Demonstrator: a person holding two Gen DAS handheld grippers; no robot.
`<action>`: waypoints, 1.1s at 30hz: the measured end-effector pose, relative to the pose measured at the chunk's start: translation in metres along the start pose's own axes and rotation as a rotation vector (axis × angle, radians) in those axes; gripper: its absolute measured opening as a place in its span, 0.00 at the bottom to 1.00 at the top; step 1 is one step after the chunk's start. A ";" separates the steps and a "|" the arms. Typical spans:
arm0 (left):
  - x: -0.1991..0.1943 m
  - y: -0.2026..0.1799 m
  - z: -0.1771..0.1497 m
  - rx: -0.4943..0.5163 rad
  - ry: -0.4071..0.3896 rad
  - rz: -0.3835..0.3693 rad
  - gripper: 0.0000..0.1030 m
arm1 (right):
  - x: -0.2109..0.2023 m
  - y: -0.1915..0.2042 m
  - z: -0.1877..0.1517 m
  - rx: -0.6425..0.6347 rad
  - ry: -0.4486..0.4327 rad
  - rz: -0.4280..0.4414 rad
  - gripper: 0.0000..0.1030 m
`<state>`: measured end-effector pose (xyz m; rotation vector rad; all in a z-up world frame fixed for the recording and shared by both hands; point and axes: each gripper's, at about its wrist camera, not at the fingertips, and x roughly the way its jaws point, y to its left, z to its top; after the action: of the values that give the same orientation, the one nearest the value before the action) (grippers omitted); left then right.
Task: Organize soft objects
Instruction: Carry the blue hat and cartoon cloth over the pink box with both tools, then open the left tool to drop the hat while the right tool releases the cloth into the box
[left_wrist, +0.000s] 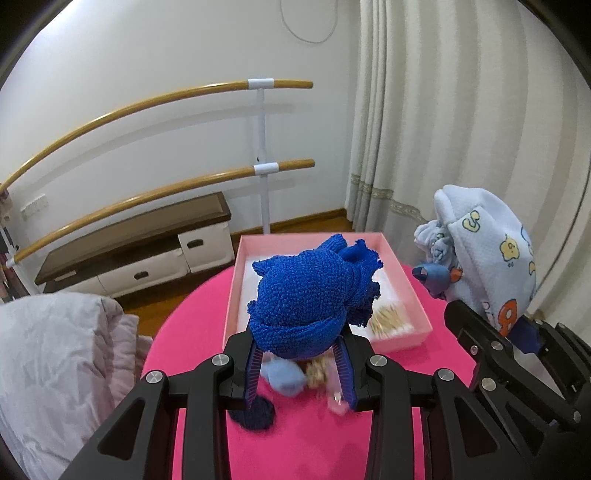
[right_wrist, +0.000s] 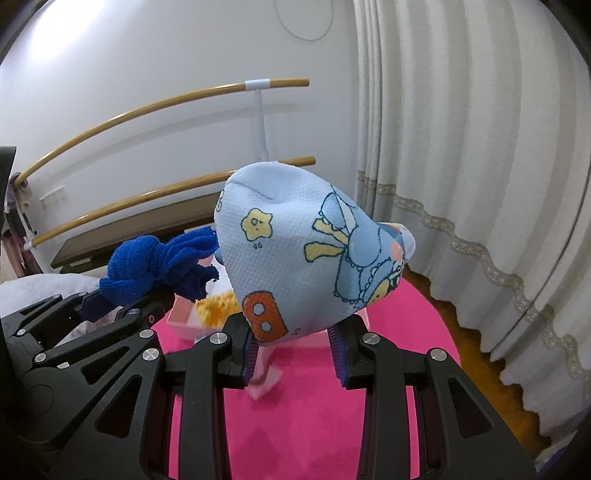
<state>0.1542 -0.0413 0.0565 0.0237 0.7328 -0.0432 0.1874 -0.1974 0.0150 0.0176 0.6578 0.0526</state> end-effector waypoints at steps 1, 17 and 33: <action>0.008 -0.002 0.010 0.001 0.002 0.005 0.32 | 0.006 0.000 0.007 -0.003 0.003 -0.004 0.29; 0.201 -0.002 0.145 -0.035 0.233 -0.027 0.32 | 0.139 -0.016 0.068 0.017 0.203 0.024 0.30; 0.351 0.009 0.199 -0.062 0.390 -0.002 0.34 | 0.230 -0.029 0.063 0.032 0.367 0.015 0.38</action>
<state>0.5479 -0.0505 -0.0308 -0.0289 1.1241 -0.0176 0.4090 -0.2142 -0.0767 0.0450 1.0250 0.0604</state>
